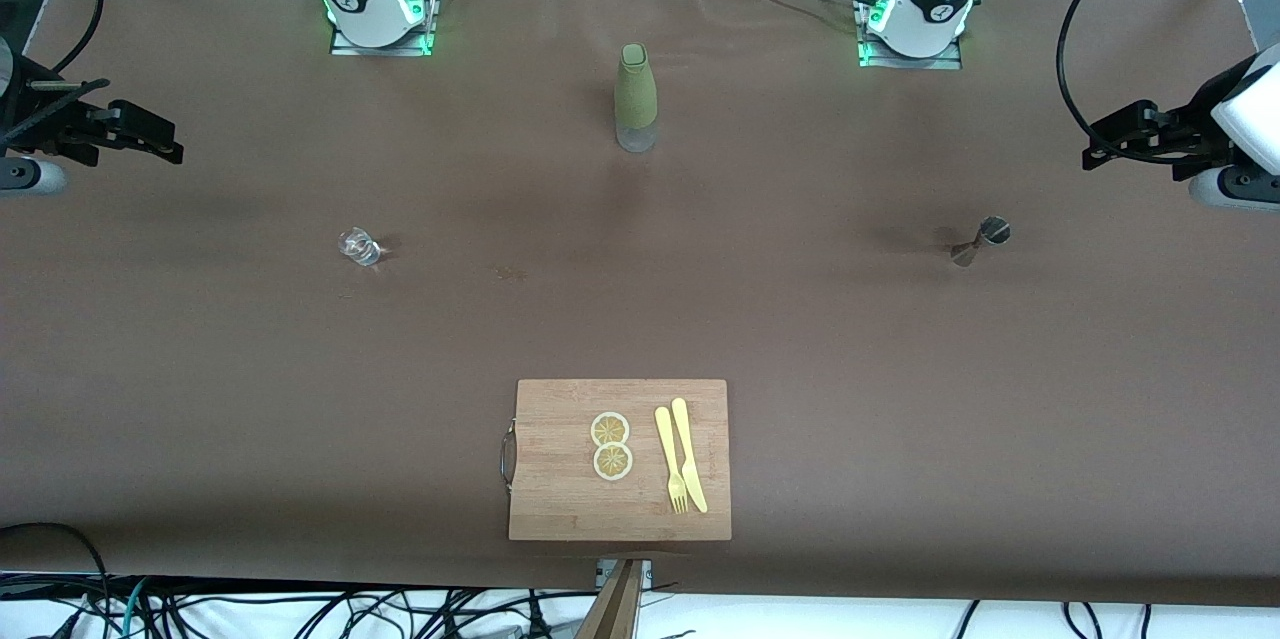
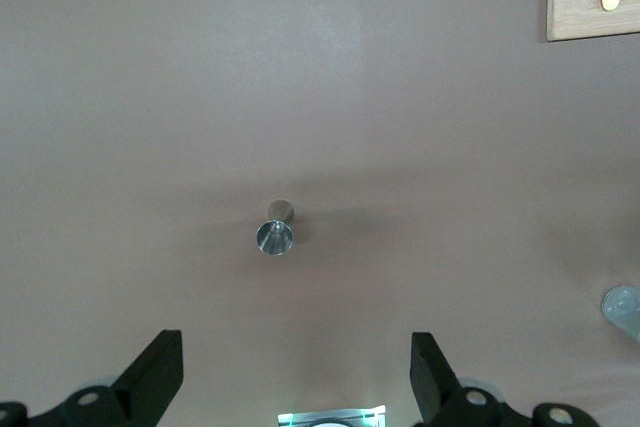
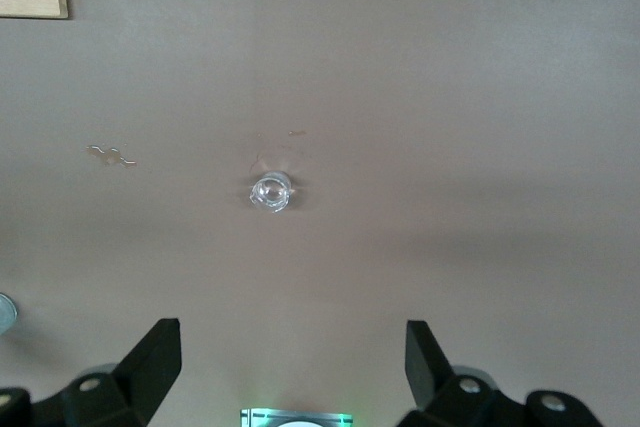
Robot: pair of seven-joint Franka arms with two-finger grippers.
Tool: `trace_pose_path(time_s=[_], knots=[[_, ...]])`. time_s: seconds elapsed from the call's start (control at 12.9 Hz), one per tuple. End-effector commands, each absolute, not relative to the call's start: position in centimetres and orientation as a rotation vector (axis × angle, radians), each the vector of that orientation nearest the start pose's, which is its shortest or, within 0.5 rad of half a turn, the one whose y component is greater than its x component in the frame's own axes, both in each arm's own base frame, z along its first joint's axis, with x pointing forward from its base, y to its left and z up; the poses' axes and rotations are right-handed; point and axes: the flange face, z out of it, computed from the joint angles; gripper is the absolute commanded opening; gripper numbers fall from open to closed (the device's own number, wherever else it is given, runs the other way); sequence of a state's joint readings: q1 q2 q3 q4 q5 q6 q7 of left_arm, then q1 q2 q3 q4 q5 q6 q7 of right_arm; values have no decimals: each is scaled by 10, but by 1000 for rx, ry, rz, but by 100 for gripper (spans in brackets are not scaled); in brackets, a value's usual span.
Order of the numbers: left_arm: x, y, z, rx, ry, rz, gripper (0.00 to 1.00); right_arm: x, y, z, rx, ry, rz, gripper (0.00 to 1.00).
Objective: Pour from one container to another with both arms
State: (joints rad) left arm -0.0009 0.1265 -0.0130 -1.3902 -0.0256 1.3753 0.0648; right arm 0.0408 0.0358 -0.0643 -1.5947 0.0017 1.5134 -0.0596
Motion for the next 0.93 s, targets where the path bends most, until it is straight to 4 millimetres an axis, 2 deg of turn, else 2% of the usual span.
trace_pose_path(time_s=[0.0, 0.62, 0.85], knots=[[568, -10, 624, -3178, 115, 213, 100, 555, -9, 595, -3123, -43, 155, 99], [569, -10, 623, -3178, 115, 216, 100, 555, -13, 593, -3125, -48, 167, 99], [569, -5, 623, -3178, 103, 215, 100, 557, -17, 598, -3129, -43, 148, 99]])
